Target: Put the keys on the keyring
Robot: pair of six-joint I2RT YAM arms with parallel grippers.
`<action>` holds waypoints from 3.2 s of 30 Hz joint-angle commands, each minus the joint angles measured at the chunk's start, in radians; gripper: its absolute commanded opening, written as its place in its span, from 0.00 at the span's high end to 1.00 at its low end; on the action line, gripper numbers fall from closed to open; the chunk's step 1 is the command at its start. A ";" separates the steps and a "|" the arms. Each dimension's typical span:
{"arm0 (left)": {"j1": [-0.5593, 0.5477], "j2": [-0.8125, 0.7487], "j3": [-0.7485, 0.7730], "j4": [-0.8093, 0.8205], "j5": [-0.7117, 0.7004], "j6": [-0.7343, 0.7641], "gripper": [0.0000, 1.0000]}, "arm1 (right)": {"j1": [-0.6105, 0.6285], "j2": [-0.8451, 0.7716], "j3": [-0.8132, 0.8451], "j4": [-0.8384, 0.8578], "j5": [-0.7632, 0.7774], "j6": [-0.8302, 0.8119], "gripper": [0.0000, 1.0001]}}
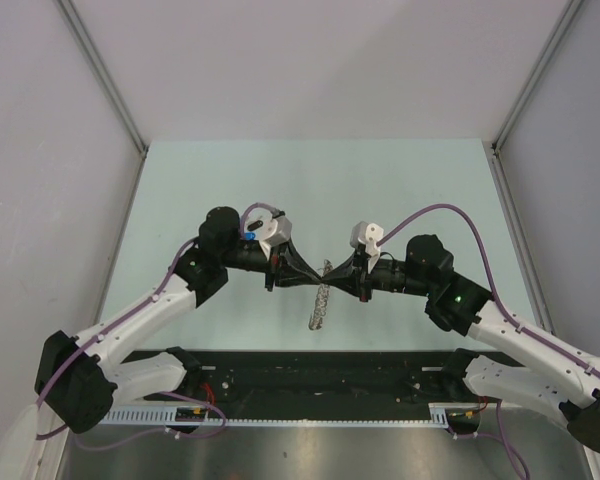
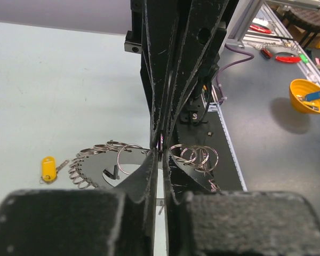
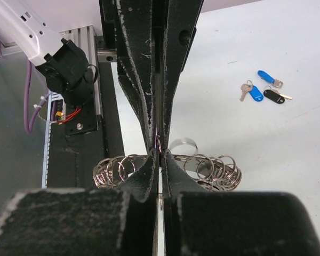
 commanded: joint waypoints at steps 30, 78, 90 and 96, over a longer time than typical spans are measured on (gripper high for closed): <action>0.028 -0.561 -0.263 -0.134 -0.696 0.071 1.00 | -0.115 0.154 0.049 -0.175 0.456 0.251 0.00; 0.034 -0.600 -0.268 -0.203 -0.851 0.141 1.00 | -0.198 0.679 -0.167 0.384 0.567 0.218 0.77; 0.035 -0.596 -0.269 -0.205 -0.851 0.143 1.00 | -0.183 0.673 -0.168 0.401 0.574 0.202 0.78; 0.034 -0.598 -0.271 -0.205 -0.849 0.141 0.99 | -0.181 0.694 -0.167 0.411 0.574 0.201 0.80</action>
